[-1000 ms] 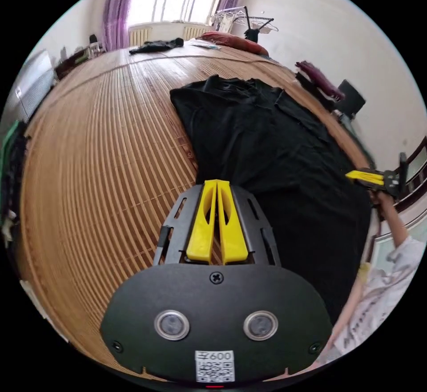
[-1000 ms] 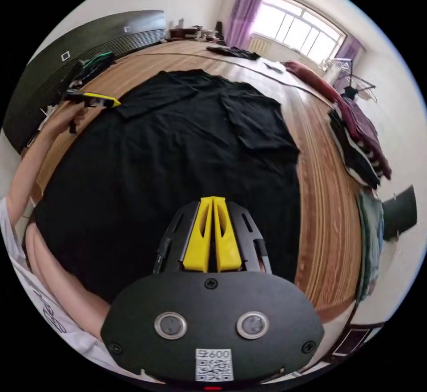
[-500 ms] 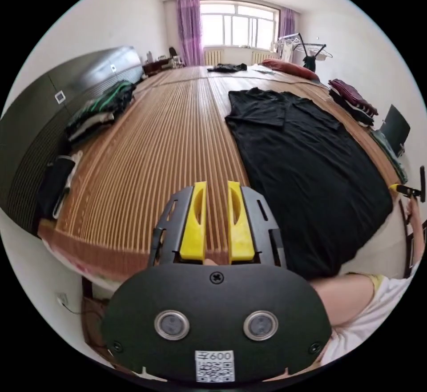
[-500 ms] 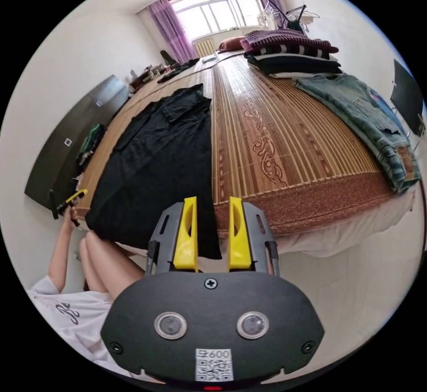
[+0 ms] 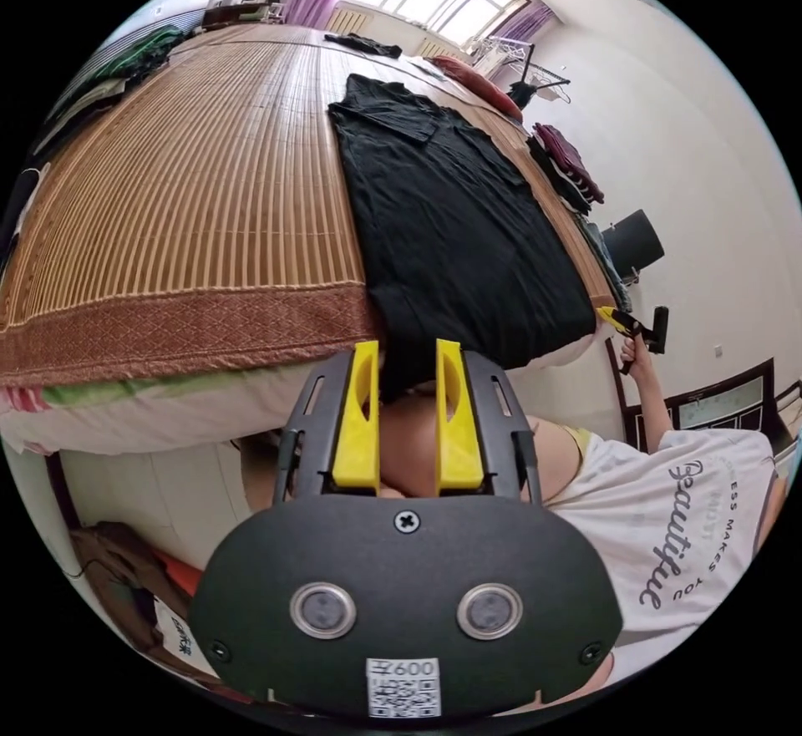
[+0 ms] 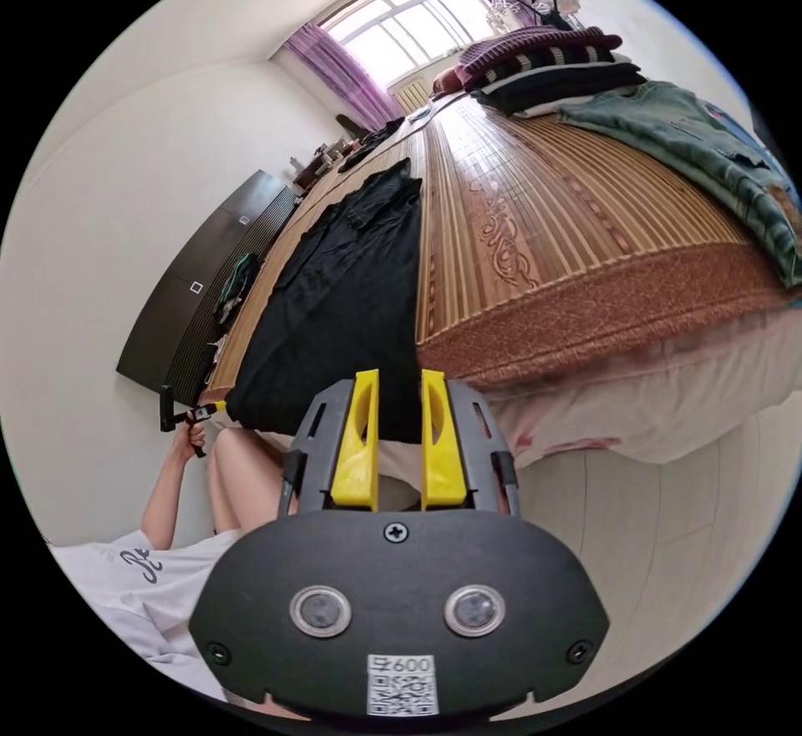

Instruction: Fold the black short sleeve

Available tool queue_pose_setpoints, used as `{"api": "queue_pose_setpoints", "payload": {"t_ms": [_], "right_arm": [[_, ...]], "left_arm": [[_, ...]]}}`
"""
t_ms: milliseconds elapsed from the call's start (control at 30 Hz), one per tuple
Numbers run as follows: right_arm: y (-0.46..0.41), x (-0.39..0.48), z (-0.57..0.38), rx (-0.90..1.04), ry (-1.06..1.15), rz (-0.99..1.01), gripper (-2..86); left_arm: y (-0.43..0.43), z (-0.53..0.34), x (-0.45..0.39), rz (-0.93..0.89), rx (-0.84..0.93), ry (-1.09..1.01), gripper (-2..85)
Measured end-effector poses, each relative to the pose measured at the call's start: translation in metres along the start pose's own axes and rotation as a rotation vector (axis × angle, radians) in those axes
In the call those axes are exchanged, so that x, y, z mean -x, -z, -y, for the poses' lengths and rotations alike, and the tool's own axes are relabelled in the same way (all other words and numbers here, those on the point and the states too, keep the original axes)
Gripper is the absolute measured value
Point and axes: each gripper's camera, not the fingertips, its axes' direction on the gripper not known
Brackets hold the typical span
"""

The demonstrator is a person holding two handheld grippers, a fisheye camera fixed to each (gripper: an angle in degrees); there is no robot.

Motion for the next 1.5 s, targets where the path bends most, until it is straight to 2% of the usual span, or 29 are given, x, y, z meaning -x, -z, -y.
{"api": "queue_pose_setpoints", "payload": {"t_ms": [167,367,467,567,633,767,833,900,1000,1133,1233,1367,1433,1500], "right_arm": [[0.036,0.050,-0.001,0.042,0.006,-0.026,3.4],[0.069,0.107,0.012,0.172,0.068,-0.064,1.1],[0.087,0.125,0.015,0.206,0.059,-0.020,1.6],[0.109,0.136,0.008,0.167,0.019,0.059,2.6],[0.122,0.150,-0.001,0.144,0.037,0.041,3.0],[0.128,0.174,-0.021,0.232,0.020,0.015,3.1],[0.138,0.185,-0.031,0.166,0.020,0.012,2.3],[0.147,0.194,-0.037,0.113,0.011,0.018,1.8],[0.147,0.211,-0.041,0.141,0.017,0.069,1.1],[0.147,0.252,-0.052,0.149,0.106,0.028,-0.6],[0.149,0.278,-0.060,0.180,0.150,-0.001,-0.8],[0.165,0.297,-0.078,0.162,0.123,0.121,-0.8],[0.173,0.305,-0.088,0.139,0.124,0.203,-0.9],[0.183,0.314,-0.098,0.094,0.147,0.341,-0.9]], "left_arm": [[0.016,0.013,0.079,-0.005,0.011,0.037,3.6],[0.026,0.037,0.163,-0.043,0.135,0.004,6.9],[0.029,0.045,0.206,-0.129,0.192,-0.028,8.6],[0.034,0.056,0.252,-0.174,0.195,-0.029,9.3],[0.037,0.061,0.282,-0.186,0.191,-0.012,9.8],[0.036,0.077,0.347,-0.254,0.165,0.014,10.5],[0.029,0.086,0.374,-0.253,0.180,0.035,10.2],[0.015,0.099,0.408,-0.245,0.227,0.044,9.4],[-0.005,0.107,0.451,-0.269,0.243,0.042,7.4],[-0.033,0.100,0.500,-0.316,0.263,0.046,3.2],[-0.054,0.085,0.533,-0.332,0.235,0.031,1.9],[-0.079,0.051,0.568,-0.391,0.118,-0.021,1.2],[-0.096,0.027,0.587,-0.500,0.026,-0.028,1.0],[-0.121,-0.009,0.620,-0.695,-0.129,0.022,0.8]]}}
